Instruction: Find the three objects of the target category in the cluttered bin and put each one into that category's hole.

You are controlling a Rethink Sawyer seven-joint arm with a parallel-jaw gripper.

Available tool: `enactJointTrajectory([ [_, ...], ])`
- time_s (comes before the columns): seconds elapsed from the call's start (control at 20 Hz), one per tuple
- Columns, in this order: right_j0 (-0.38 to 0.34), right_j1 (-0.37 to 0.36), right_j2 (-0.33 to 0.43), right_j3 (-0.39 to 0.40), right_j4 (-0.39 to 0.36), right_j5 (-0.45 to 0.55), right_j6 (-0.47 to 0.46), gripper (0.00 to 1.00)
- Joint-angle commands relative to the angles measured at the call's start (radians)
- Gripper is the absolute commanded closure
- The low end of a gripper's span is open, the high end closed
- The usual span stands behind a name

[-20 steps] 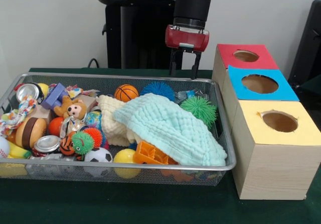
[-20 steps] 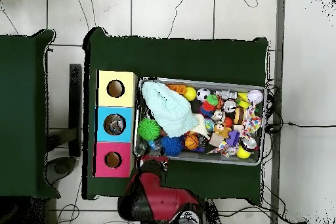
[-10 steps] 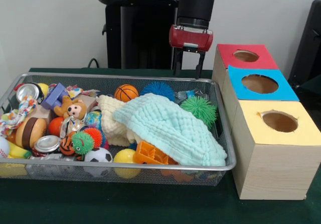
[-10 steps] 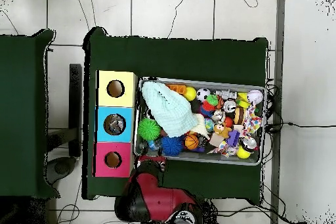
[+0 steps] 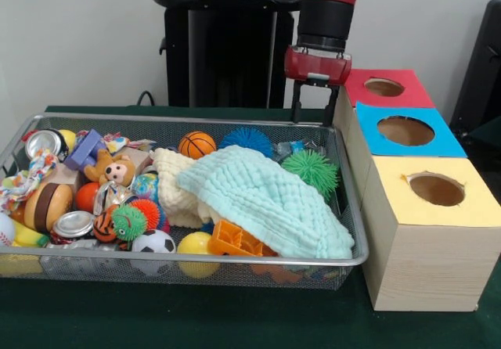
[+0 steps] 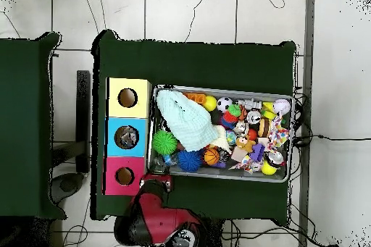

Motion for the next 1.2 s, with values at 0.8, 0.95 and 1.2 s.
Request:
enactJointTrajectory([
  [0.8,-0.149,0.085,0.148,-0.087,0.048,-0.02,0.226,0.0],
  [0.95,-0.122,0.078,0.121,-0.094,0.06,-0.026,0.198,0.0],
  [1.2,-0.127,0.085,0.129,-0.098,0.05,-0.032,0.199,0.0],
])
